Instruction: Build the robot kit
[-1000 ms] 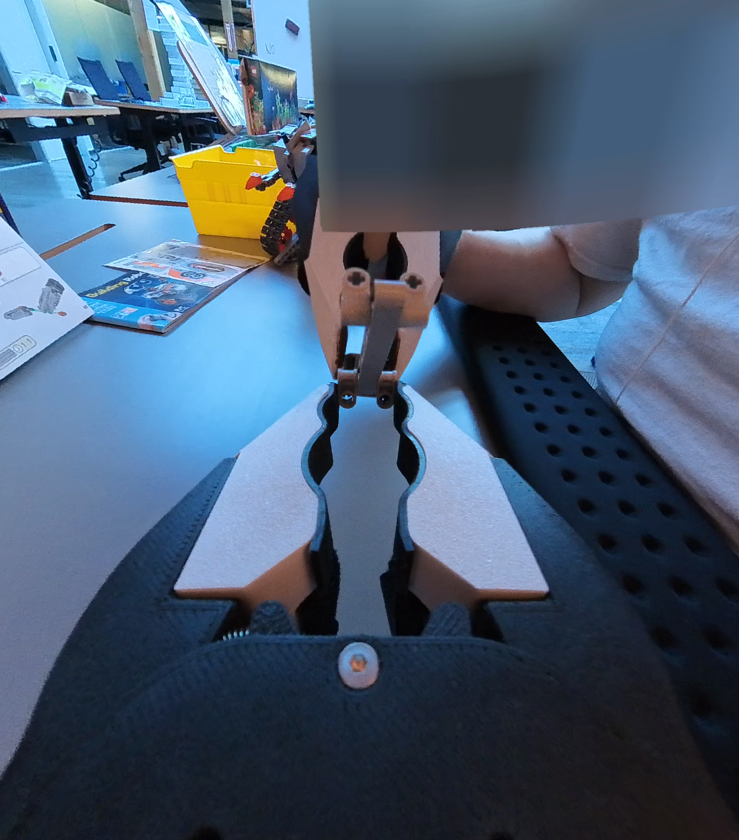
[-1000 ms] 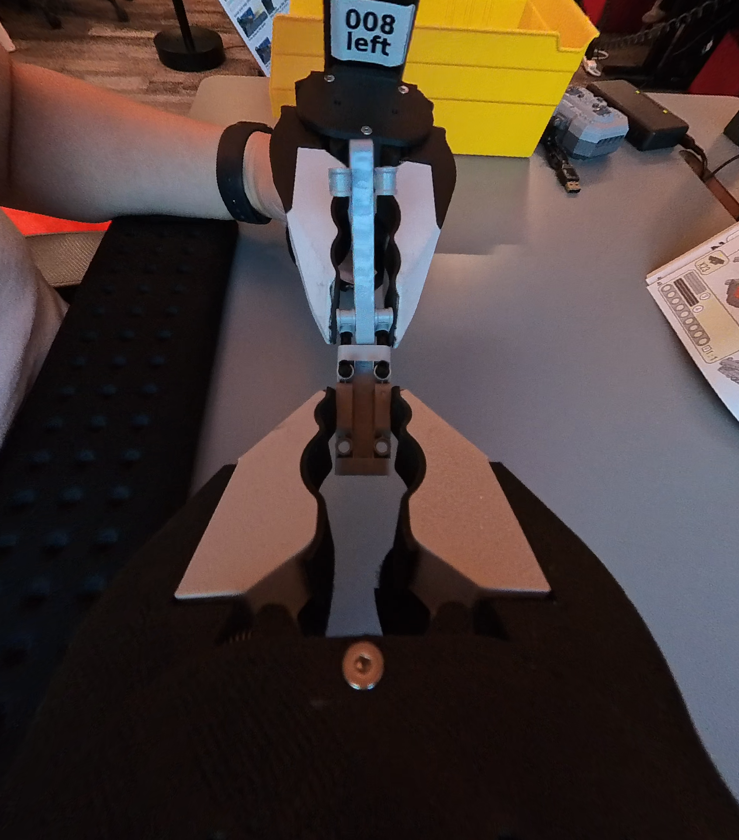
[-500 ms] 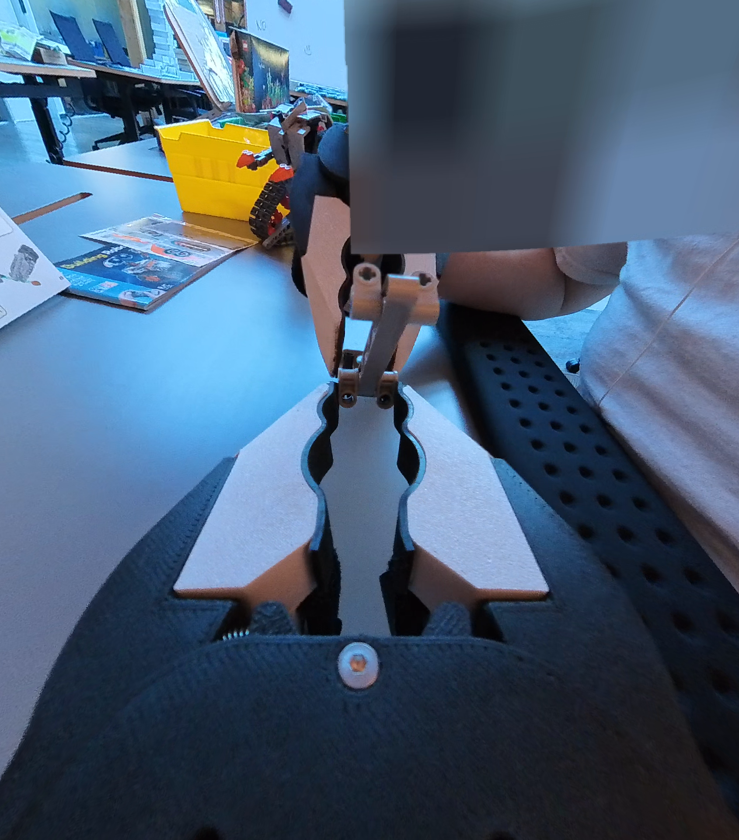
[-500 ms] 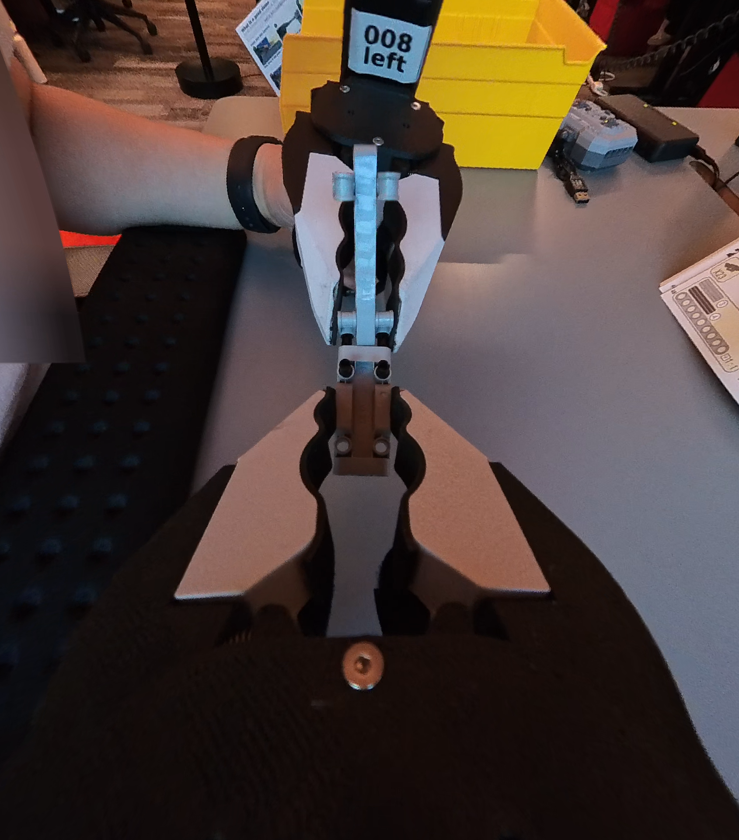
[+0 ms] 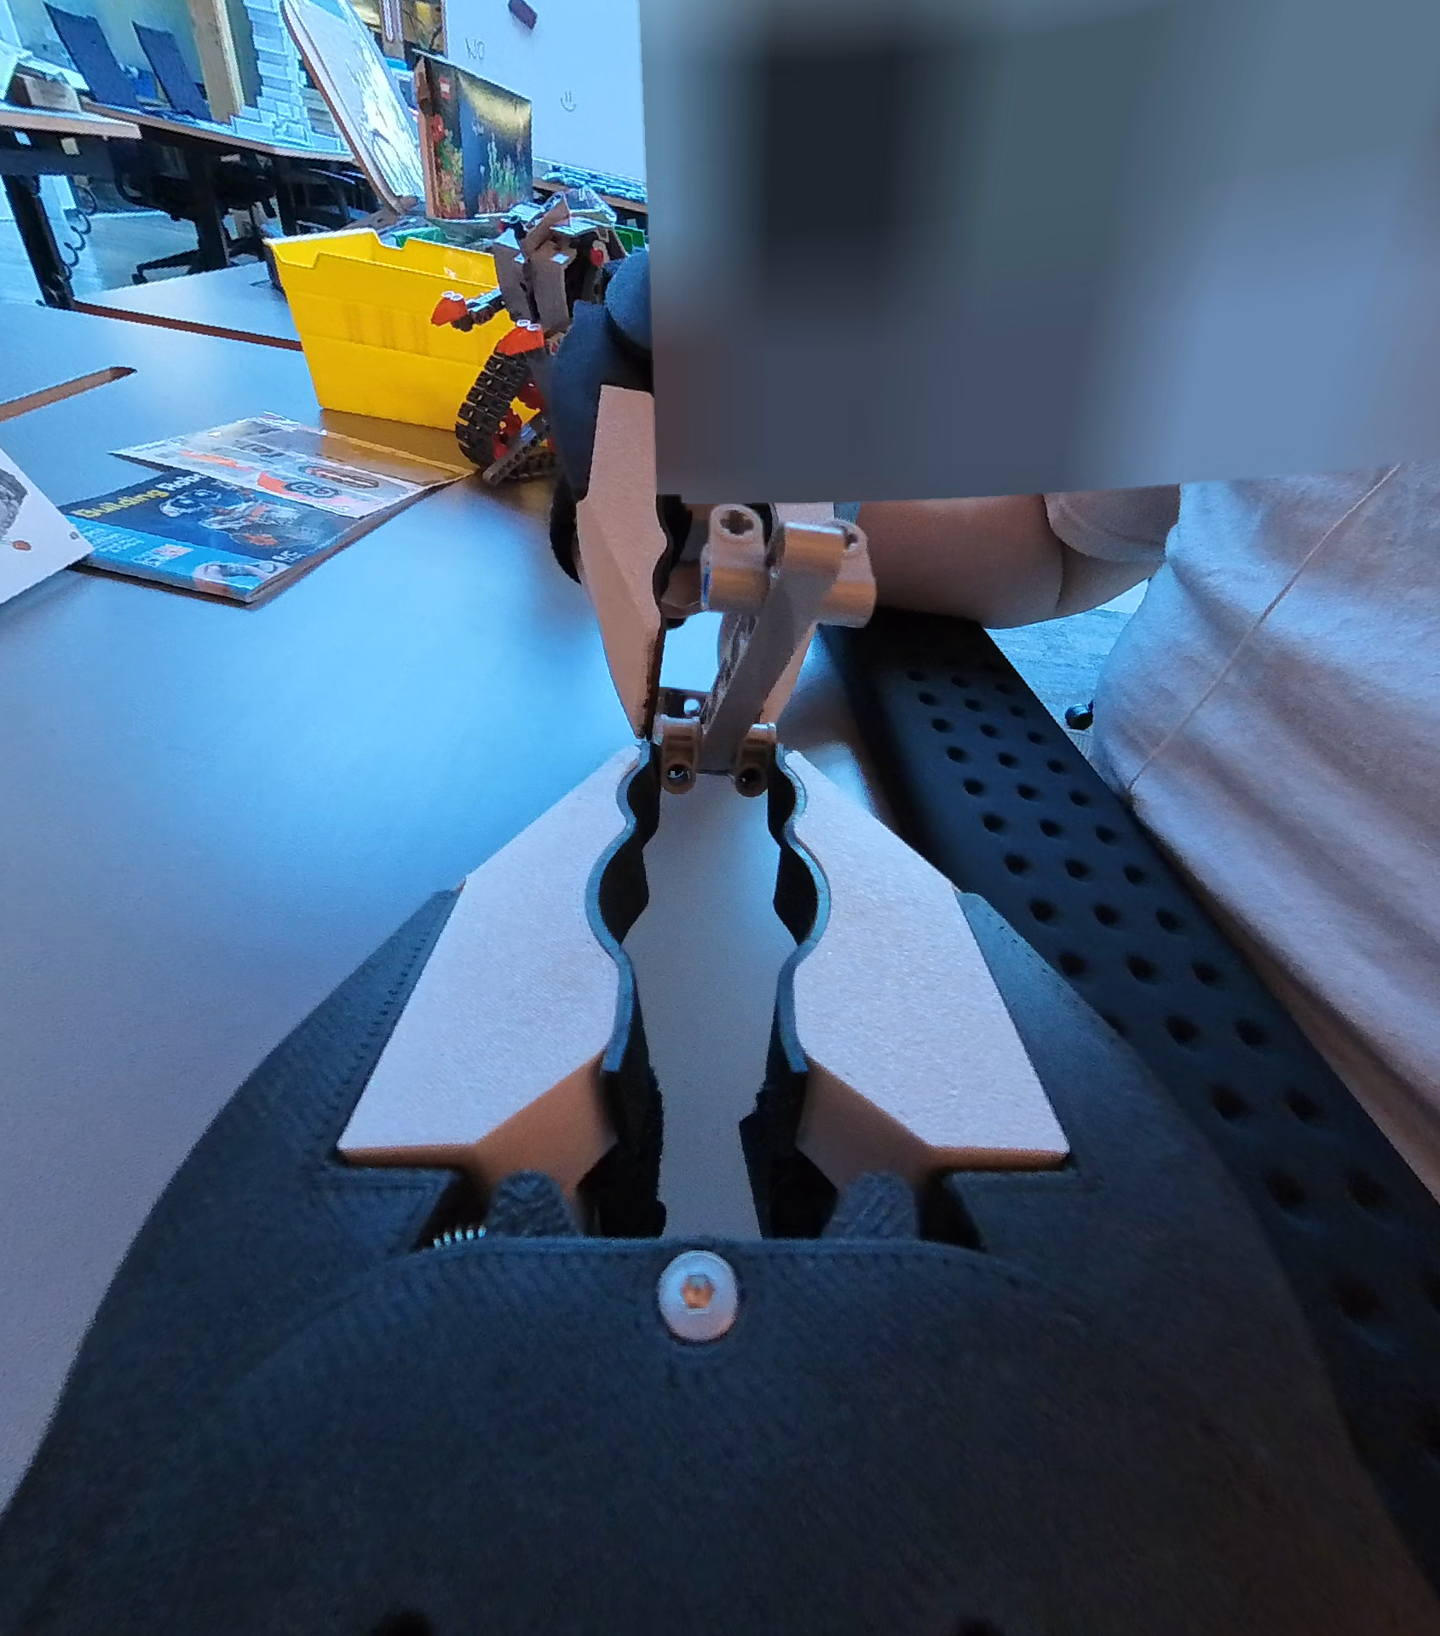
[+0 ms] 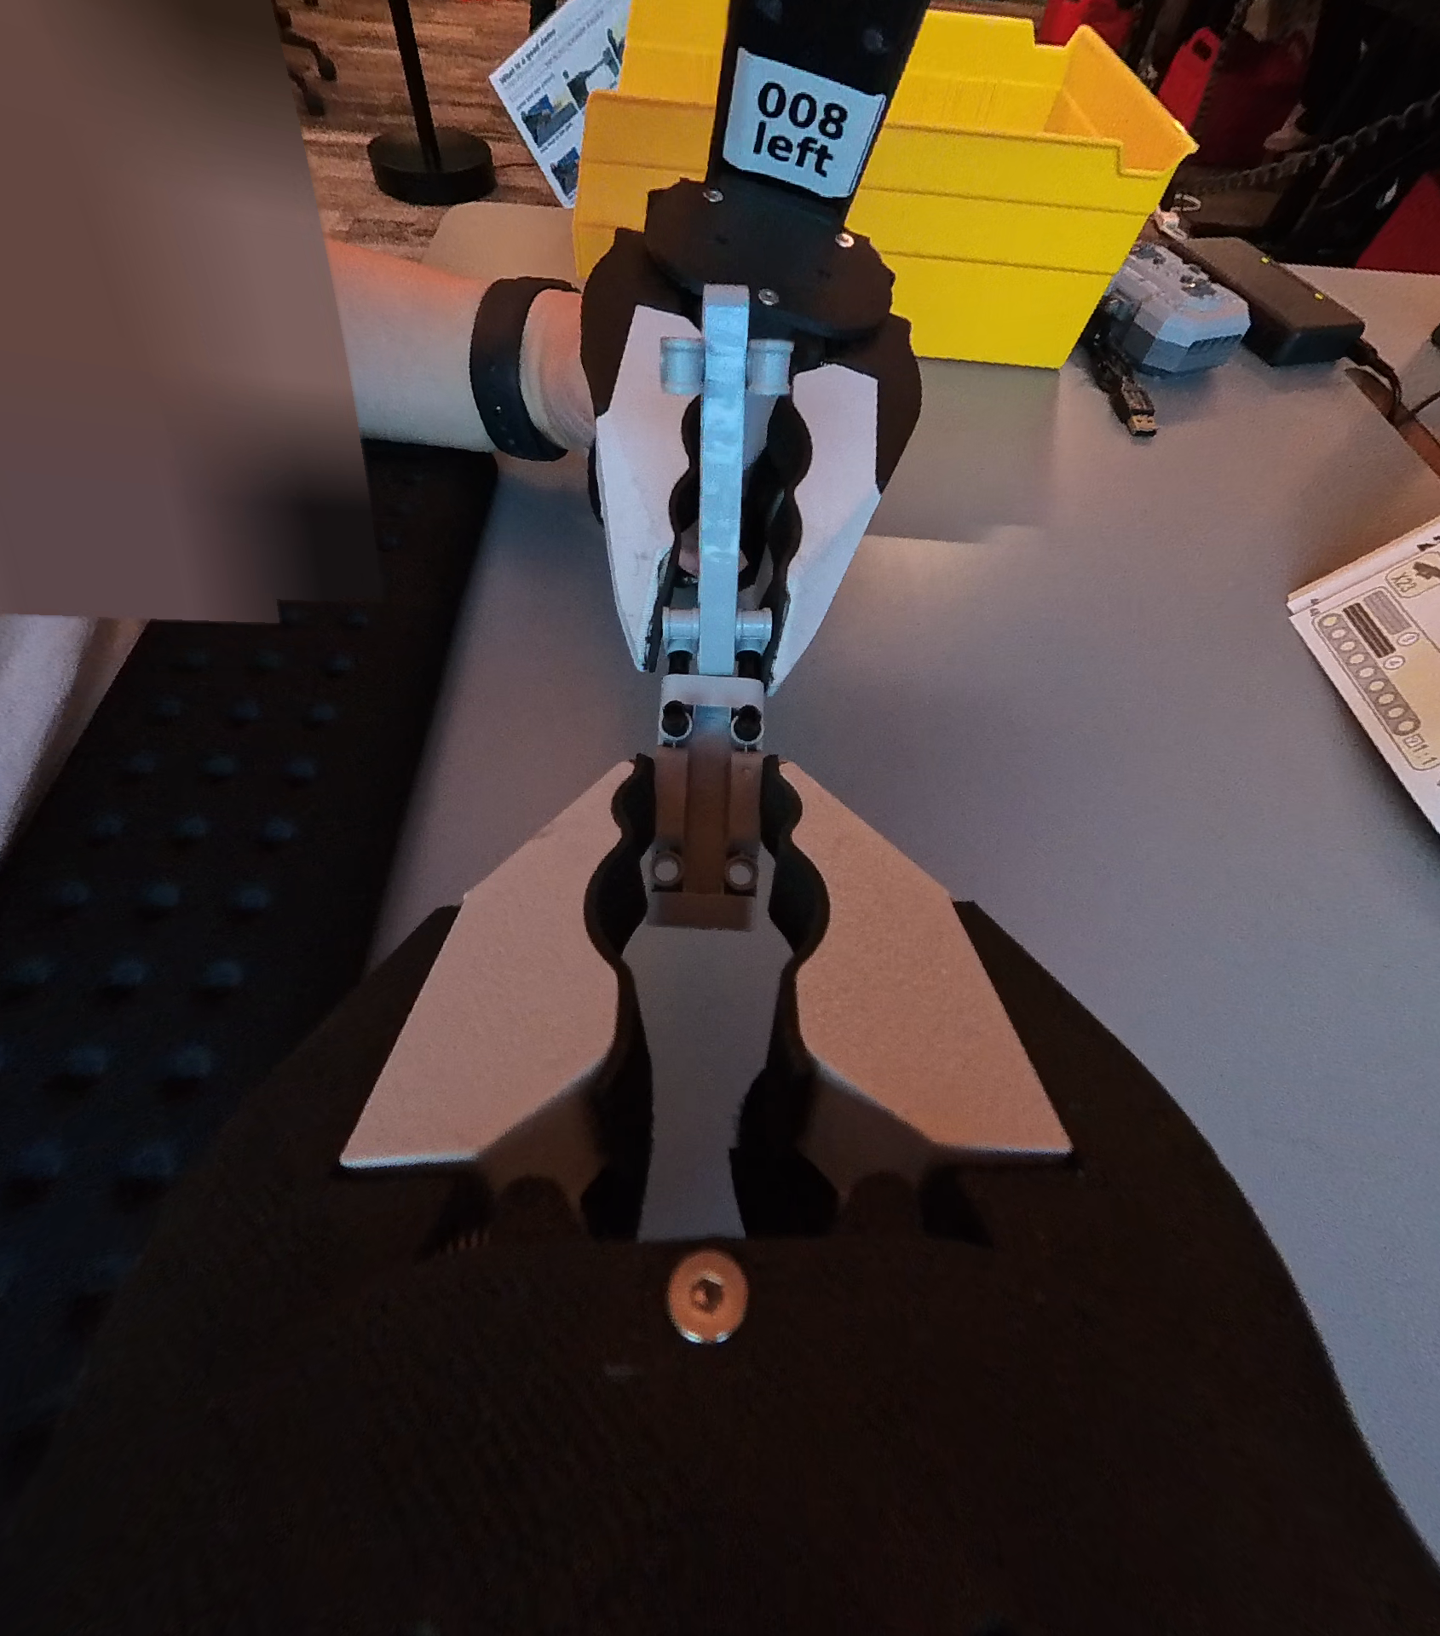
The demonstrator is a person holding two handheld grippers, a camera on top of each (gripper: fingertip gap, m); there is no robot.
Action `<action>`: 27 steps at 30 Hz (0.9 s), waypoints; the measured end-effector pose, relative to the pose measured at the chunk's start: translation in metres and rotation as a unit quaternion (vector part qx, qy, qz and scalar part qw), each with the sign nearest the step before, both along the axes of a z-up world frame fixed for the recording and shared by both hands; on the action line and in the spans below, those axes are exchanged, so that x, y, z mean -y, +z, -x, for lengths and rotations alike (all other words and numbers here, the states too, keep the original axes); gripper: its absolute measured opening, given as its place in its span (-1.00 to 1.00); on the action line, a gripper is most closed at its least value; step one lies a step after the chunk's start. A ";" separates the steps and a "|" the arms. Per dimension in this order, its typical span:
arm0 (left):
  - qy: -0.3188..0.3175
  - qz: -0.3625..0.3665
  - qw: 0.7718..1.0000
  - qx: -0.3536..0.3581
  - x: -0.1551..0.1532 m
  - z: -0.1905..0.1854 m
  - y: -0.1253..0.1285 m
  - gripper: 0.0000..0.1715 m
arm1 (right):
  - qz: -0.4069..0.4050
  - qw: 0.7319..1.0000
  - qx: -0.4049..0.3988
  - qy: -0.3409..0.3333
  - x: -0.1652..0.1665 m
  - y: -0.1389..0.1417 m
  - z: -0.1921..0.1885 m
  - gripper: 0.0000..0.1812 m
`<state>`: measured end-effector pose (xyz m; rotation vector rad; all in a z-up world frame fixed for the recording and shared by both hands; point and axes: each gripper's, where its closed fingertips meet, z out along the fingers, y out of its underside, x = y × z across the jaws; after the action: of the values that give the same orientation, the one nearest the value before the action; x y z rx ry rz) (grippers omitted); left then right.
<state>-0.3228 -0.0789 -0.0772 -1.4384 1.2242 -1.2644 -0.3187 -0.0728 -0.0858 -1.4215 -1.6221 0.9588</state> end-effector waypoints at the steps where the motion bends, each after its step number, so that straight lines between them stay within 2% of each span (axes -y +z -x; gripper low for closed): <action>1: -0.001 0.001 1.000 0.001 0.000 0.000 0.000 -0.74 | 0.000 1.000 -0.001 0.002 0.000 0.000 0.000 -0.76; 15: -0.012 0.009 1.000 0.008 0.004 0.000 0.002 -0.74 | -0.012 0.999 -0.016 0.025 0.005 0.002 0.001 -0.76; 23: 0.009 -0.008 1.000 0.008 -0.003 0.002 0.006 -0.74 | -0.003 1.000 -0.027 0.007 0.000 0.005 0.002 -0.75; 27: 0.007 0.016 1.000 0.001 -0.003 0.002 0.002 -0.71 | -0.008 1.000 -0.024 -0.002 -0.003 0.004 0.003 -0.75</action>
<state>-0.3249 -0.0756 -0.0754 -1.4664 1.1954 -1.2804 -0.3216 -0.0699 -0.0822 -1.3801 -1.5865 0.9682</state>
